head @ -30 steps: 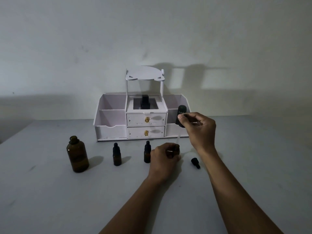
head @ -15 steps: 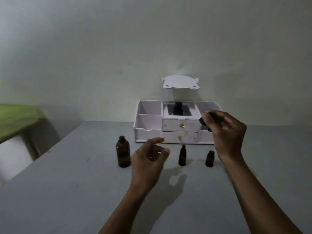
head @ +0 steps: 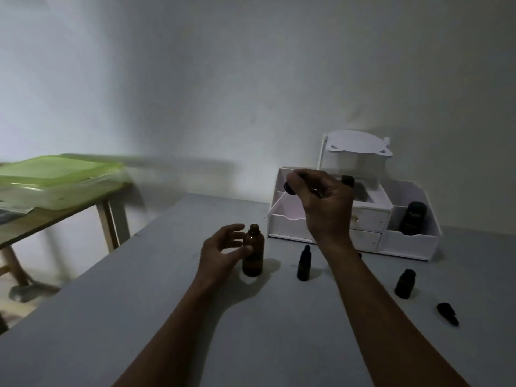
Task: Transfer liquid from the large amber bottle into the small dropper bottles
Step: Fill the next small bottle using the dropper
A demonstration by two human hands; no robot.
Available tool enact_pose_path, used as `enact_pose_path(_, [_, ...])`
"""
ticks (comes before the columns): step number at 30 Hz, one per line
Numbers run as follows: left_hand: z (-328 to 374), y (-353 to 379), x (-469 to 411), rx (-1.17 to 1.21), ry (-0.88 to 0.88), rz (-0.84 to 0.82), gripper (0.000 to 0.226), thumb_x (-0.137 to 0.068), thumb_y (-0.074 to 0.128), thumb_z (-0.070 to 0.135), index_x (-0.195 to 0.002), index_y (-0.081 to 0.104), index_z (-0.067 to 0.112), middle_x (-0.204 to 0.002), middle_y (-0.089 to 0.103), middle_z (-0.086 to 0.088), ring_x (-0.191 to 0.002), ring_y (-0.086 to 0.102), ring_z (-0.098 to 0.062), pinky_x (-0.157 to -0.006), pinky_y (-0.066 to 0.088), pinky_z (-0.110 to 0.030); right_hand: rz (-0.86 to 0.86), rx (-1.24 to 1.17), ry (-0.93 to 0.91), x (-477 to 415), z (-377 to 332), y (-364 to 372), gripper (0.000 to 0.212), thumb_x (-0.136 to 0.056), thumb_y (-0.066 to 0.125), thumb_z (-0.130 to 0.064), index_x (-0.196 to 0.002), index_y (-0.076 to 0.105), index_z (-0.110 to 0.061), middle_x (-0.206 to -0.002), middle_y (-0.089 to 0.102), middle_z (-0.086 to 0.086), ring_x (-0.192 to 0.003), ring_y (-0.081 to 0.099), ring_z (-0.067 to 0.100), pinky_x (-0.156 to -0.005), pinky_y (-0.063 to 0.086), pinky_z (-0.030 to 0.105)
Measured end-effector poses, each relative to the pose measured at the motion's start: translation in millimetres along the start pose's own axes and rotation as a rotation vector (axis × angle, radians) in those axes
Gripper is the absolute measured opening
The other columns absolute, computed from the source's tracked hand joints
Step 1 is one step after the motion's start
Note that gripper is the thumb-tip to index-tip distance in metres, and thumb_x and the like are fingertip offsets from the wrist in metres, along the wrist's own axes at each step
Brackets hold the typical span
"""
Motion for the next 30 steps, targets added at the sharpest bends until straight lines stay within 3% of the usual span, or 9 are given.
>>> enact_pose_path(4, [-12.1, 10.8, 5.0, 0.064, -0.086, -0.046, 0.043, -0.073, 0.076, 0.001, -0.104, 0.075, 0.03, -0.094, 0.076, 0.008, -0.088, 0.07, -0.002, -0.074, 0.055, -0.026, -0.026, 0.03, 0.009, 0.1, 9.1, 15.1, 0.013, -0.084, 0.077, -0.012, -0.092, 0.076, -0.002, -0.079, 0.076, 0.005, -0.071, 0.074, 0.012, -0.073, 0.06, 0.026])
enact_pose_path(9, [-11.2, 8.9, 2.1, 0.031, -0.068, -0.076, 0.043, -0.073, 0.079, 0.007, -0.098, 0.071, 0.041, -0.094, 0.075, 0.012, -0.086, 0.069, 0.004, -0.068, 0.049, -0.015, -0.071, 0.078, 0.023, 0.9, 18.0, 25.1, 0.013, -0.085, 0.076, -0.014, -0.092, 0.077, -0.003, -0.079, 0.076, 0.006, -0.071, 0.073, 0.011, -0.072, 0.059, 0.023])
enact_pose_path(15, [-10.4, 9.1, 0.9, 0.019, -0.068, -0.089, 0.042, -0.074, 0.081, 0.01, -0.099, 0.07, 0.042, -0.096, 0.074, 0.014, -0.088, 0.069, 0.0, -0.071, 0.05, -0.018, -0.185, 0.16, 0.06, 5.2, 28.9, 43.2, 0.017, -0.085, 0.076, -0.02, -0.098, 0.077, -0.008, -0.083, 0.076, 0.0, -0.075, 0.073, 0.005, -0.072, 0.056, 0.014])
enact_pose_path(20, [-13.1, 10.0, 2.2, 0.025, -0.085, -0.086, 0.04, -0.074, 0.08, 0.014, -0.105, 0.071, 0.038, -0.098, 0.073, 0.013, -0.092, 0.069, -0.005, -0.07, 0.05, -0.019, -0.297, 0.244, 0.093, 19.1, 48.2, 59.0, 0.016, -0.086, 0.076, -0.023, -0.096, 0.077, -0.011, -0.081, 0.077, -0.002, -0.074, 0.073, 0.004, -0.075, 0.058, 0.019])
enact_pose_path(23, [-13.8, 10.8, 4.3, 0.039, -0.082, -0.086, 0.039, -0.073, 0.079, 0.014, -0.107, 0.072, 0.034, -0.099, 0.074, 0.01, -0.093, 0.069, -0.008, -0.069, 0.052, -0.018, -0.361, 0.322, 0.102, 30.2, 63.1, 66.3, 0.014, -0.084, 0.077, -0.024, -0.094, 0.079, -0.015, -0.084, 0.076, -0.006, -0.077, 0.071, 0.001, -0.076, 0.056, 0.014])
enact_pose_path(30, [-12.3, 8.2, 1.1, -0.01, -0.034, -0.106, 0.042, -0.072, 0.08, 0.019, -0.111, 0.072, 0.031, -0.101, 0.075, 0.009, -0.093, 0.07, -0.006, -0.081, 0.059, -0.03, -0.342, 0.342, 0.114, 35.7, 75.0, 67.3, 0.008, -0.083, 0.078, -0.02, -0.085, 0.079, -0.012, -0.078, 0.075, -0.006, -0.072, 0.068, -0.001, -0.071, 0.052, 0.009])
Point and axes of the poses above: each hand's wrist, its own x-axis away from the middle knuckle, its own y-axis out of the palm, z = x × y, the point moved 9 cm from there along -x, towards the middle knuckle
